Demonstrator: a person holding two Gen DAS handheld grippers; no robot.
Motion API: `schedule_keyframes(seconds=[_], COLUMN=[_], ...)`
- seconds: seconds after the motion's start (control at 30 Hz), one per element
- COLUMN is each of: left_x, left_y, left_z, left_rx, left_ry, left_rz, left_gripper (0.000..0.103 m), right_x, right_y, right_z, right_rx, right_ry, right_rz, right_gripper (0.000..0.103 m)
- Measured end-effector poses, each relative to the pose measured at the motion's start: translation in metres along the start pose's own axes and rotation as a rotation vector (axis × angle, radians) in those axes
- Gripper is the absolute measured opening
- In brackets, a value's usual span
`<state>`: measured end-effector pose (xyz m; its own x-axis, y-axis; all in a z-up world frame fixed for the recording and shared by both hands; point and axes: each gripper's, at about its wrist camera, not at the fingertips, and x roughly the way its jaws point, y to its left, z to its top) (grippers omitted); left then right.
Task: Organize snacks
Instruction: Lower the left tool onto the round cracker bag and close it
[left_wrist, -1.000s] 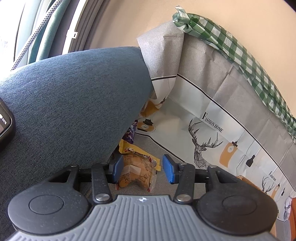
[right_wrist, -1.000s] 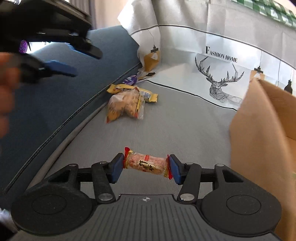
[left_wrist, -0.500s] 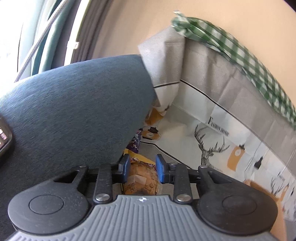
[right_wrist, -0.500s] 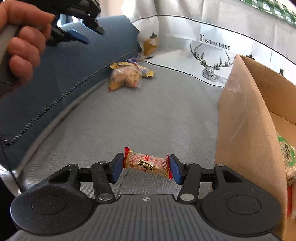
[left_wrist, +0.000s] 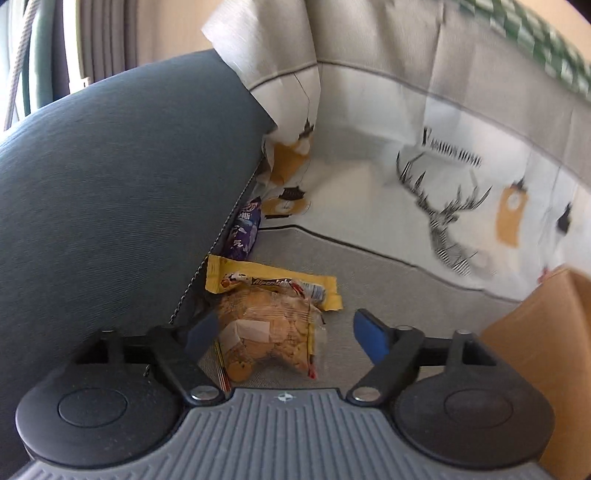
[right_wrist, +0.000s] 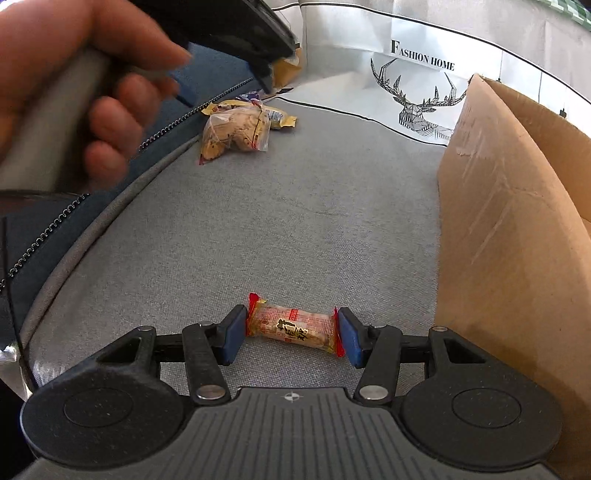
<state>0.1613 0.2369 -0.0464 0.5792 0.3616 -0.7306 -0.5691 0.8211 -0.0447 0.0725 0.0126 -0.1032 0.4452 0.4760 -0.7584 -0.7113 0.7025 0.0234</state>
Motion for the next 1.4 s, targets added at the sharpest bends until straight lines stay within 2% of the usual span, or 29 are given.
schedule_keyframes(seconds=[0.17,0.23,0.43,0.47,0.53,0.57,0.63,0.67,0.7,0.73,0.8,0.97,1.07,1.17,1.3,1.4], left_x=[0.031,0.037,0.049,0.051,0.053,0.053,0.05,0.046,0.042,0.038,0.027,0.007,-0.014,-0.041,-0.067,-0.075], left_y=[-0.016,-0.02,-0.029,-0.029,-0.029,-0.027,-0.024,-0.023,-0.022,-0.021,-0.024,-0.022,-0.014,-0.001,0.027,0.038], left_z=[-0.002,-0.003,-0.005,-0.006,-0.007,-0.007,-0.007,-0.007,-0.006,-0.006,-0.007,-0.012,-0.013,-0.017,-0.029,-0.038], left_rx=[0.066,0.081,0.127,0.135,0.157,0.163,0.162,0.163,0.16,0.16,0.19,0.208,0.191,0.127,-0.063,-0.142], left_ry=[0.047,0.044,0.03,0.03,0.026,0.025,0.019,0.009,0.0,-0.012,-0.038,-0.047,-0.073,-0.088,-0.01,0.076], left_rz=[0.056,0.078,0.132,0.142,0.178,0.181,0.174,0.178,0.177,0.166,0.153,0.106,0.057,-0.043,-0.283,-0.453], left_gripper=[0.09,0.093,0.092,0.09,0.078,0.078,0.068,0.067,0.061,0.044,0.038,0.032,0.027,0.027,0.027,0.027], right_x=[0.001,0.001,0.002,0.001,0.001,0.001,0.001,0.0,0.0,0.0,-0.001,-0.003,-0.006,-0.009,-0.017,-0.022], right_y=[-0.002,-0.002,-0.004,-0.003,-0.003,-0.004,-0.004,-0.003,-0.003,-0.003,-0.003,0.001,0.001,0.001,0.002,0.002], right_z=[0.001,0.002,0.002,0.002,0.001,0.001,0.001,0.001,0.001,0.001,0.001,0.0,-0.002,-0.002,-0.003,-0.004], right_rx=[0.007,0.007,0.004,0.002,0.002,0.001,0.0,-0.001,-0.002,-0.002,-0.004,-0.017,-0.026,-0.031,-0.036,-0.031], right_ry=[0.005,0.007,0.008,0.007,0.006,0.006,0.006,0.005,0.004,0.003,0.002,-0.011,-0.022,-0.038,-0.061,-0.065], right_rz=[0.011,0.014,0.02,0.02,0.019,0.019,0.019,0.019,0.018,0.019,0.021,0.029,0.032,0.039,0.055,0.073], right_gripper=[0.055,0.055,0.056,0.056,0.056,0.056,0.056,0.056,0.056,0.056,0.056,0.055,0.055,0.055,0.055,0.055])
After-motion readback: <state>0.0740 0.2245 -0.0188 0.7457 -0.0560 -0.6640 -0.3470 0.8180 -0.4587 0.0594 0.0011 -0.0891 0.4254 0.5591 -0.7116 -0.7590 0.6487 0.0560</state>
